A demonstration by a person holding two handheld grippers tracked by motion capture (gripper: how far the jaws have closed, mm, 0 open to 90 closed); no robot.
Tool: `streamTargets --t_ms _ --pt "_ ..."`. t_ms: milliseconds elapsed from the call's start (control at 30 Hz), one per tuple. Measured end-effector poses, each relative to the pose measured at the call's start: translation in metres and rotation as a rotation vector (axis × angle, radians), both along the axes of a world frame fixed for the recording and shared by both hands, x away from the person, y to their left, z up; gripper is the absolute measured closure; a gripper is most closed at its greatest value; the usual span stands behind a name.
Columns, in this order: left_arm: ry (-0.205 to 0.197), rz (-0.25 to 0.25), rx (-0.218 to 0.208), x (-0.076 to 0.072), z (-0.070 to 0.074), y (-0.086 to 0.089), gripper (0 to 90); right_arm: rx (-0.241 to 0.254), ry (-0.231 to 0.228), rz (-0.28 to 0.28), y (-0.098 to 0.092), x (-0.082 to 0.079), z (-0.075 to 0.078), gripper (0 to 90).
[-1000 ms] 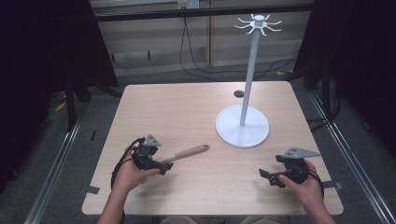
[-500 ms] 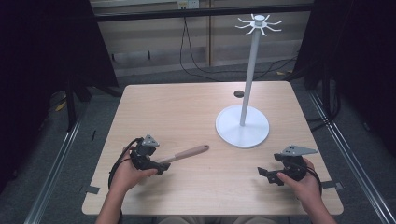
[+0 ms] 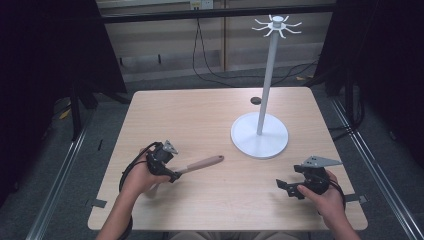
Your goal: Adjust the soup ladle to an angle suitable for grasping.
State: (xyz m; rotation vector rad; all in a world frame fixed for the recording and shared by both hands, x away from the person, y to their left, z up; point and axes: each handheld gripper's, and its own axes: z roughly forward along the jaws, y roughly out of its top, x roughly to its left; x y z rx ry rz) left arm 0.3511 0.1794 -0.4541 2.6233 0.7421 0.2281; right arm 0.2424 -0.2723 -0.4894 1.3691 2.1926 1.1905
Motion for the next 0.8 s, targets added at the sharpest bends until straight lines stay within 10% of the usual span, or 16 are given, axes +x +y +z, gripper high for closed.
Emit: streamTargets --t_ms 800 --pt "0.106 -0.188 0.209 0.017 -0.012 -0.038 76.0 0.005 0.0 -0.003 -0.003 -0.001 0.001 8.1"
